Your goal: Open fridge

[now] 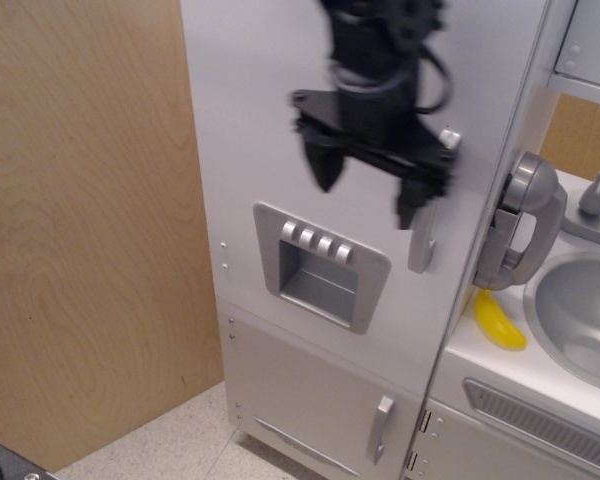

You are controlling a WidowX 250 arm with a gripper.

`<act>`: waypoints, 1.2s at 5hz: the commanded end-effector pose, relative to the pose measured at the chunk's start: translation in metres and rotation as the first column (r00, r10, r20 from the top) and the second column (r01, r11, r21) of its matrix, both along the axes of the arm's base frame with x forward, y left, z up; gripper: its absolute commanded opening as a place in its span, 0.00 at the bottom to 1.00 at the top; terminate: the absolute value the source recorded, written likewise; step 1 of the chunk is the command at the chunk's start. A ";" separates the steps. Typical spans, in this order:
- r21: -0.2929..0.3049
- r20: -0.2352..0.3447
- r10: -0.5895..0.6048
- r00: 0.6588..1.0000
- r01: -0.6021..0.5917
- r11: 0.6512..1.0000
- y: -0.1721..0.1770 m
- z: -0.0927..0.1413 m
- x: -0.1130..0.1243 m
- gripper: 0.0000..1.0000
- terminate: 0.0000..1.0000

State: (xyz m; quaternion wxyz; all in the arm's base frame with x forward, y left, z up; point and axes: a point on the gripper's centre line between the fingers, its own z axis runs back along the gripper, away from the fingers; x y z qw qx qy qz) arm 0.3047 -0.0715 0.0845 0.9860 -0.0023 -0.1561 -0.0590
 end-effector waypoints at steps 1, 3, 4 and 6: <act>0.027 0.126 0.003 0.992 -0.006 1.000 -0.018 0.009 0.035 1.00 0.00; 0.035 0.159 0.037 0.987 -0.043 0.998 -0.012 -0.001 0.052 1.00 0.00; 0.047 0.185 0.039 0.982 -0.048 0.998 -0.013 -0.002 0.053 0.00 0.00; 0.027 0.221 0.089 0.971 -0.098 0.995 -0.009 0.002 0.051 0.00 0.00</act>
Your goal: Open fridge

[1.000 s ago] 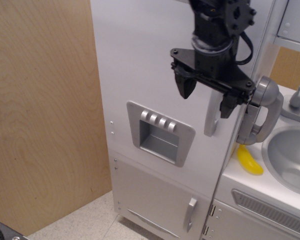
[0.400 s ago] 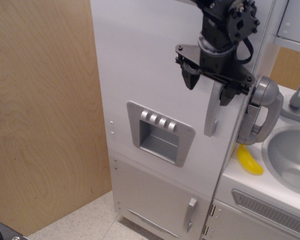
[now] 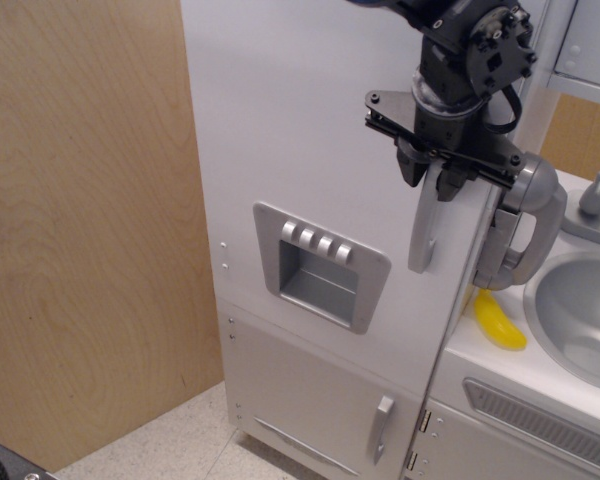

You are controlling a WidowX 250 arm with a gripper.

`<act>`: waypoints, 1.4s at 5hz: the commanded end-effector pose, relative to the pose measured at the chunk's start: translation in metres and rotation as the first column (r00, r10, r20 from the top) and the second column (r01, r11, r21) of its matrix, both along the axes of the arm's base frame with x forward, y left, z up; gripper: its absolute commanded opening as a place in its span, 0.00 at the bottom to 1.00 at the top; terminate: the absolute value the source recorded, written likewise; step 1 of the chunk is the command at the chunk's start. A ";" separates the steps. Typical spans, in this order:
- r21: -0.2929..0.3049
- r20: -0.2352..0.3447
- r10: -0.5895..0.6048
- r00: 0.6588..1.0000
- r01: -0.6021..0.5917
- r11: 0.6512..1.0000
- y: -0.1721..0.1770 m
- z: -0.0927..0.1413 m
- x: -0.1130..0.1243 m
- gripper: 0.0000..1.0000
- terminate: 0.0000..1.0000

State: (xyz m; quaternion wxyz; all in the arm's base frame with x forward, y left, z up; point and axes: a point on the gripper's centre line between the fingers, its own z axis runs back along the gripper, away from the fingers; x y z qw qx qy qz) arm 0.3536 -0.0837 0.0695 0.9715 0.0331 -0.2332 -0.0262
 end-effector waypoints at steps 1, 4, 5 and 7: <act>-0.019 0.044 0.006 0.999 -0.005 1.000 0.009 0.019 -0.014 0.00 0.00; -0.044 -0.150 -0.155 0.976 0.150 0.988 0.003 0.023 -0.089 1.00 0.00; -0.054 -0.190 -0.213 0.958 0.207 0.977 -0.023 0.018 -0.102 1.00 0.00; -0.109 -0.222 -0.425 0.878 0.410 0.905 -0.083 0.008 -0.101 1.00 0.00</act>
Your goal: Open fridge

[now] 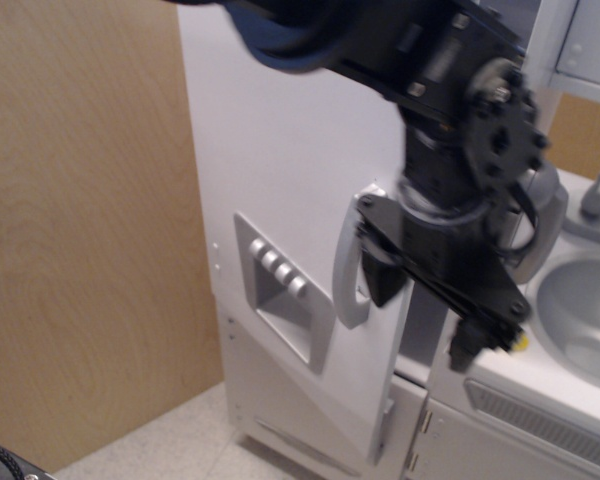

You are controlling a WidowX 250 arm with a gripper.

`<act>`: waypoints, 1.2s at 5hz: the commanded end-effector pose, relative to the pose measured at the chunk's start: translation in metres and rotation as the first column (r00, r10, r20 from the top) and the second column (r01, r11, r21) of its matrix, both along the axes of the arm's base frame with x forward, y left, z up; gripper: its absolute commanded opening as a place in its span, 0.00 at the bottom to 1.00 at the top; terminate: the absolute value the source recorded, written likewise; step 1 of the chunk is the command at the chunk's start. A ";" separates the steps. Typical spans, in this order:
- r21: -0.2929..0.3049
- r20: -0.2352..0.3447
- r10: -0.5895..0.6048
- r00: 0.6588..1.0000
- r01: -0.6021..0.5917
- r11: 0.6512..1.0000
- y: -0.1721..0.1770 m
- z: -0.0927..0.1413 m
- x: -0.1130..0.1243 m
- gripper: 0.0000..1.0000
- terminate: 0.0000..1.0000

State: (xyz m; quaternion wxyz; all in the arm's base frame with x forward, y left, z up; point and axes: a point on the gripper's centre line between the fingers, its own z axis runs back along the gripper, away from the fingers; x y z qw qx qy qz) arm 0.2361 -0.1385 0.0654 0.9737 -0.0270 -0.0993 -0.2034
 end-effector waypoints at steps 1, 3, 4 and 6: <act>-0.079 0.027 -0.065 0.998 0.067 0.995 -0.044 0.012 0.045 1.00 0.00; -0.041 0.109 0.008 0.994 -0.004 0.999 -0.026 0.014 0.074 1.00 0.00; 0.012 0.113 0.039 0.993 -0.041 0.999 -0.002 0.012 0.065 1.00 0.00; 0.059 0.131 0.080 0.988 -0.088 0.994 0.036 0.023 0.011 1.00 0.00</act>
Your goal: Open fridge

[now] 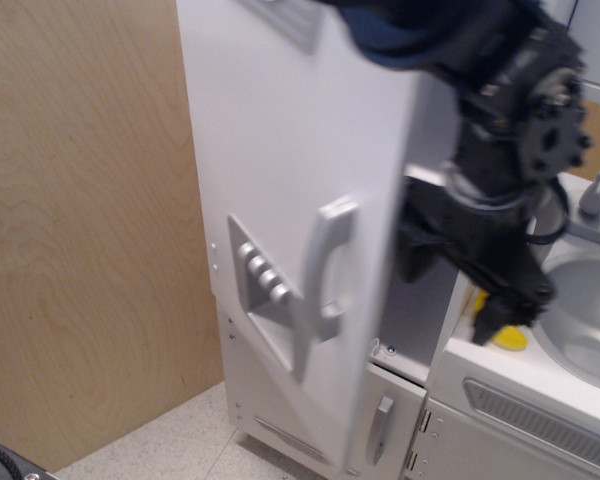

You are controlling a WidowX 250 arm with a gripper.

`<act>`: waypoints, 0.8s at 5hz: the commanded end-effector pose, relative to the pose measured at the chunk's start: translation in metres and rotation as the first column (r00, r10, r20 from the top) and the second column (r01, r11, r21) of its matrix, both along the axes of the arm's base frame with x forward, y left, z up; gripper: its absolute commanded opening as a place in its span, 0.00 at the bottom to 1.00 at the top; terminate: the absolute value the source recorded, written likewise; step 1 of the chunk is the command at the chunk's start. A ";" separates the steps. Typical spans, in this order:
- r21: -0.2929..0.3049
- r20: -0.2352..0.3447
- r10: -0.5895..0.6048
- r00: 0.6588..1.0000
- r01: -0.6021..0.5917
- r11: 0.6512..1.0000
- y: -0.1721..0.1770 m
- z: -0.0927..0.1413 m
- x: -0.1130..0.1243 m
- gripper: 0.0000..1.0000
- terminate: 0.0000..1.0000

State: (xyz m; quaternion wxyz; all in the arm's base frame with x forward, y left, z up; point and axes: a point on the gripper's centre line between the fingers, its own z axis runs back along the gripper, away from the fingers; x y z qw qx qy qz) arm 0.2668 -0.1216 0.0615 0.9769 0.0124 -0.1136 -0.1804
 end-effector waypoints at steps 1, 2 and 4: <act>0.024 0.077 0.050 0.996 -0.052 0.998 0.046 0.029 -0.041 1.00 0.00; 0.049 0.085 0.155 0.984 -0.159 0.986 0.087 0.028 -0.049 1.00 0.00; 0.128 0.165 0.472 0.866 -0.493 0.861 0.176 0.014 -0.034 1.00 0.00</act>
